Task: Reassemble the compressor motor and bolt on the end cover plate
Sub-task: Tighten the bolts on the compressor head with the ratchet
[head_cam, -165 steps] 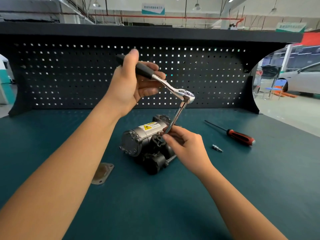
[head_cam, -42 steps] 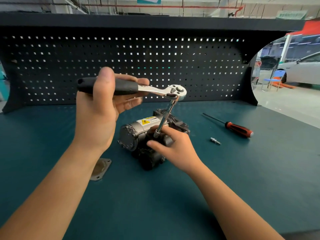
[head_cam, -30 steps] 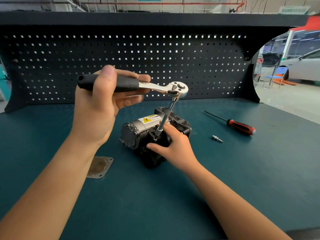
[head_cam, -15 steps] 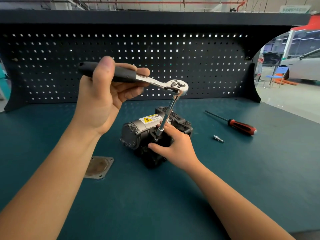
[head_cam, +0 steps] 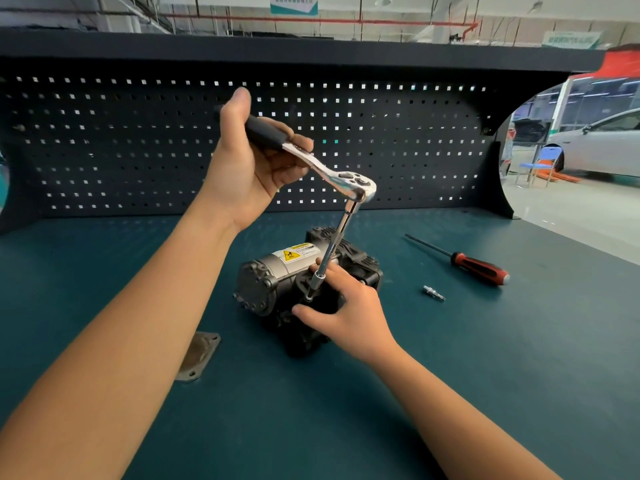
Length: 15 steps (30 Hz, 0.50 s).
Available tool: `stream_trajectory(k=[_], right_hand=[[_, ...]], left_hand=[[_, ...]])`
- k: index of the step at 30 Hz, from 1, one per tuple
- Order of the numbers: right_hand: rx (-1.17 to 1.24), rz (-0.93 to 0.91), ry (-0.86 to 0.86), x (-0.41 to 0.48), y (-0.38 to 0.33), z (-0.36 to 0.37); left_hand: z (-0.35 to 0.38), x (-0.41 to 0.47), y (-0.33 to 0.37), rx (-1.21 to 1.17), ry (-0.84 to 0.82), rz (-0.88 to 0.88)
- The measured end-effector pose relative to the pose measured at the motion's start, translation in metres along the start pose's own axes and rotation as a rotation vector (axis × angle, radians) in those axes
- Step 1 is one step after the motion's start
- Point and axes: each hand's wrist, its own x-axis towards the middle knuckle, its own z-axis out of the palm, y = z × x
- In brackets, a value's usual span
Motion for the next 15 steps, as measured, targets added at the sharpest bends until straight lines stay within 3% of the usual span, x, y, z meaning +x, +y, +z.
stream_trajectory(k=[15], right_hand=[[-0.023, -0.035, 0.043, 0.001, 0.011, 0.005]], left_hand=[[-0.001, 0.037, -0.020, -0.078, -0.126, -0.188]])
